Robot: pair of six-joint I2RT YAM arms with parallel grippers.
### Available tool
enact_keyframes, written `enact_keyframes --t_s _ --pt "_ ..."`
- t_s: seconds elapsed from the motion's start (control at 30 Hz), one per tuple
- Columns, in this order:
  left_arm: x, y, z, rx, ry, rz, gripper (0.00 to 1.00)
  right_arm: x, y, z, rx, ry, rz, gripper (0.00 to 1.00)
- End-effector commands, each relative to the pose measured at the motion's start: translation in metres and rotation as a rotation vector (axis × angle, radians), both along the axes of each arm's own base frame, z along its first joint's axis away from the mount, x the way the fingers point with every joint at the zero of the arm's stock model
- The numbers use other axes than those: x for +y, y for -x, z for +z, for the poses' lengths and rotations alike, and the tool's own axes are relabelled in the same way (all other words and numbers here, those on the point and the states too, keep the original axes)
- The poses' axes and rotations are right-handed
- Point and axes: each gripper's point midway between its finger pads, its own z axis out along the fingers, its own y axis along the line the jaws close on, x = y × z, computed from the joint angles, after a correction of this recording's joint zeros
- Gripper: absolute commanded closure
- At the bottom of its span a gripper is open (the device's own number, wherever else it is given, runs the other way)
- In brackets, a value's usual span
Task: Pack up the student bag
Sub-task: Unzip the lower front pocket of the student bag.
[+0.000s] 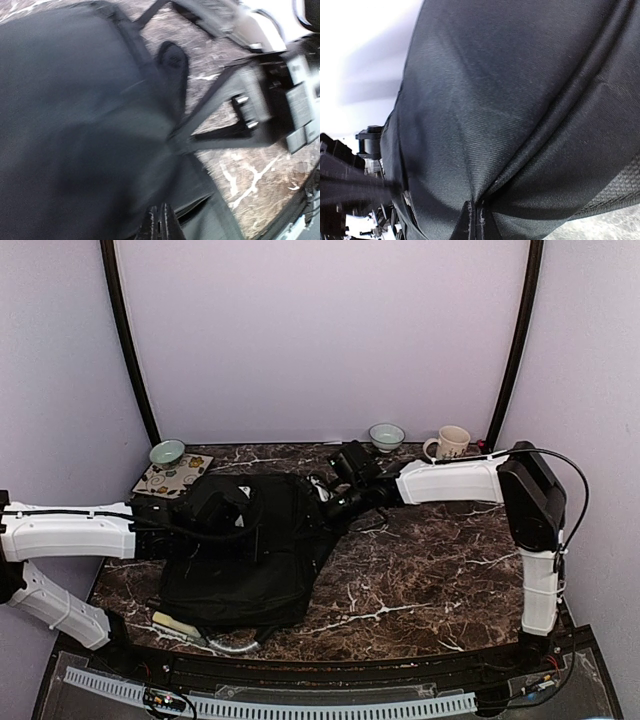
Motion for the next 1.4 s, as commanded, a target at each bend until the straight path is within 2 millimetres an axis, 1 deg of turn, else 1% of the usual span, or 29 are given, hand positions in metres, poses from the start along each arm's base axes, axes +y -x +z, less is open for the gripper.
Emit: enact_keyframes --t_s 0.0,0.23,0.43,0.5,0.57,0.67,0.8,0.93,1.13,1.2,1.23,1.3,1.37 --pt "0.05 0.014 -0.022 0.059 -0.129 0.096 1.0 -0.034 -0.035 -0.005 -0.079 0.093 -0.138 1.0" --pt "0.079 0.018 -0.031 0.085 -0.163 0.164 1.0 -0.064 -0.041 -0.001 -0.113 0.134 -0.165 1.0" --pt "0.095 0.013 -0.029 0.089 -0.151 0.194 1.0 -0.104 -0.061 0.003 -0.152 0.177 -0.238 1.0" --pt "0.097 0.011 -0.028 0.09 -0.144 0.196 1.0 -0.112 -0.066 0.004 -0.157 0.171 -0.256 1.0" --pt "0.09 0.01 -0.026 0.083 -0.118 0.165 1.0 -0.113 -0.067 0.005 -0.163 0.157 -0.242 1.0" --pt "0.074 0.008 -0.024 0.078 -0.061 0.114 1.0 -0.108 -0.071 0.009 -0.182 0.148 -0.219 1.0" --pt "0.054 0.001 -0.024 0.079 -0.018 0.078 1.0 -0.106 -0.081 0.011 -0.207 0.167 -0.227 1.0" --pt "0.032 -0.016 -0.016 0.045 -0.003 0.043 1.0 -0.101 -0.093 0.013 -0.231 0.172 -0.233 1.0" --pt "0.001 -0.051 0.005 -0.01 0.007 -0.005 1.0 -0.102 -0.117 0.022 -0.26 0.171 -0.274 1.0" --pt "-0.005 -0.062 0.01 -0.02 0.007 -0.008 1.0 -0.106 -0.125 0.024 -0.271 0.174 -0.3 1.0" --pt "-0.005 -0.066 0.009 -0.018 0.003 -0.004 1.0 -0.108 -0.128 0.024 -0.275 0.176 -0.31 1.0" --pt "-0.002 -0.072 0.011 -0.013 -0.011 0.02 1.0 -0.117 -0.134 0.022 -0.281 0.199 -0.341 1.0" --pt "0.005 -0.072 0.011 -0.015 -0.022 0.043 1.0 -0.126 -0.138 0.022 -0.282 0.209 -0.365 1.0"
